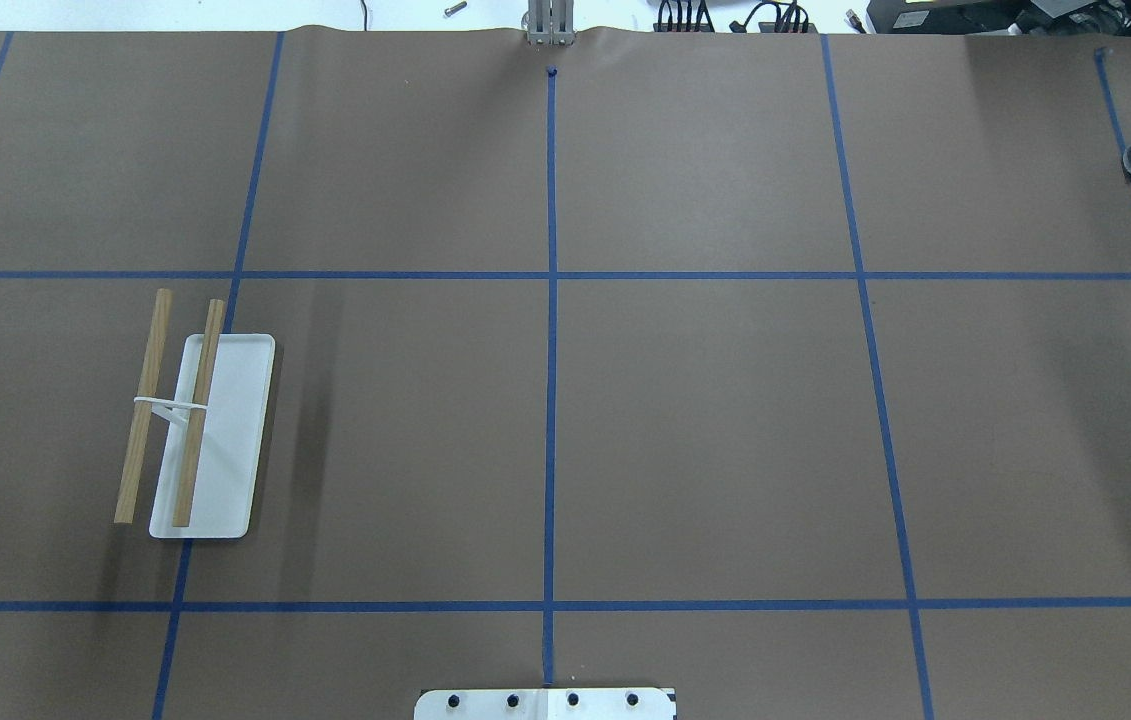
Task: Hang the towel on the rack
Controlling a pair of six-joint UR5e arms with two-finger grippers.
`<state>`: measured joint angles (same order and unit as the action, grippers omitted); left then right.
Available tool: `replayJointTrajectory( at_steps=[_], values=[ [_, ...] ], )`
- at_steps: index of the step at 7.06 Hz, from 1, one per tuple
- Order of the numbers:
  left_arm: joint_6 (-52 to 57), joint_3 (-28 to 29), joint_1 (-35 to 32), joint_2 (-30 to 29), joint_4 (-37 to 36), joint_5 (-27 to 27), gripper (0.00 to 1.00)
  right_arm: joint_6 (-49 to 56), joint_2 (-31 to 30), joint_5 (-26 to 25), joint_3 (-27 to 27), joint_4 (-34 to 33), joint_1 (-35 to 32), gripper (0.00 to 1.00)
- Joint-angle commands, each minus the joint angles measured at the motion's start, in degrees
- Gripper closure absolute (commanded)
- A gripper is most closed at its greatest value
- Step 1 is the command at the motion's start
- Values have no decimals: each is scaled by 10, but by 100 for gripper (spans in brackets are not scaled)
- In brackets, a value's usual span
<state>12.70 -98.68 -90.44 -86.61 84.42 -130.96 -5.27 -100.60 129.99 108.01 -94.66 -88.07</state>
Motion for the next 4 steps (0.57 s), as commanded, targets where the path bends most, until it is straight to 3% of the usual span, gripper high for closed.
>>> replayJointTrajectory(
  at_steps=[1,4],
  values=[
    [-1,0,1,-3,-1,0,1,0,0,0,0,0,0,0],
    [1,-22,2,-3,-1,2,1,-2,-3,3,21,-10,0,0]
  ],
)
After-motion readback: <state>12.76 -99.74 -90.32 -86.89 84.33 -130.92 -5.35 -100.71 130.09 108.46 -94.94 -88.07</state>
